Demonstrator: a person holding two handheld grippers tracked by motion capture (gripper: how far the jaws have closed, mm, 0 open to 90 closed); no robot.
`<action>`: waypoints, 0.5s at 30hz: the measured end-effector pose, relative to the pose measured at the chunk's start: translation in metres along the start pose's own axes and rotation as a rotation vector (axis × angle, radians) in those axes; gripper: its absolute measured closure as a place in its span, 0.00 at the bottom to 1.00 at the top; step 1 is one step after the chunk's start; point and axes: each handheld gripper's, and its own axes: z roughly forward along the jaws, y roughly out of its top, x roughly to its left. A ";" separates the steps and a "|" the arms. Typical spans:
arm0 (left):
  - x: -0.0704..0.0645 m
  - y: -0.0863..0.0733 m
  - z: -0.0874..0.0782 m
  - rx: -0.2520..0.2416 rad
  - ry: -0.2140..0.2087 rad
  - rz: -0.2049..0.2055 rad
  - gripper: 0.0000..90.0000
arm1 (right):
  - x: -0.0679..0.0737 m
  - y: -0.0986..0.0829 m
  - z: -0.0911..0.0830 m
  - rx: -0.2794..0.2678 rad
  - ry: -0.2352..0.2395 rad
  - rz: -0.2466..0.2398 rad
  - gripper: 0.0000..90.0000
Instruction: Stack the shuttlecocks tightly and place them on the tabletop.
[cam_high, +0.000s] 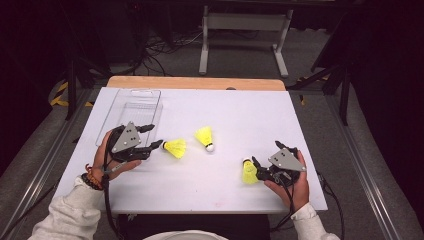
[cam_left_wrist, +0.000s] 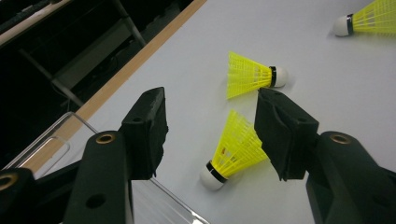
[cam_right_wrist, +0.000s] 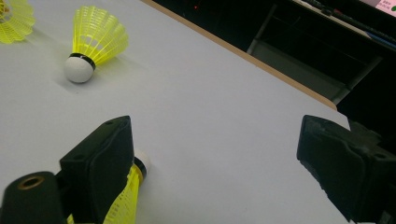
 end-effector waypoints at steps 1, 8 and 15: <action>0.000 0.000 0.000 0.000 0.000 0.000 0.48 | 0.000 0.000 0.000 0.000 0.000 -0.002 0.13; -0.009 -0.007 -0.005 -0.015 0.006 0.002 0.42 | -0.001 0.000 -0.003 -0.017 0.003 0.002 0.13; -0.018 -0.019 -0.014 -0.035 0.016 0.016 0.37 | -0.001 0.001 -0.005 -0.025 0.010 0.007 0.13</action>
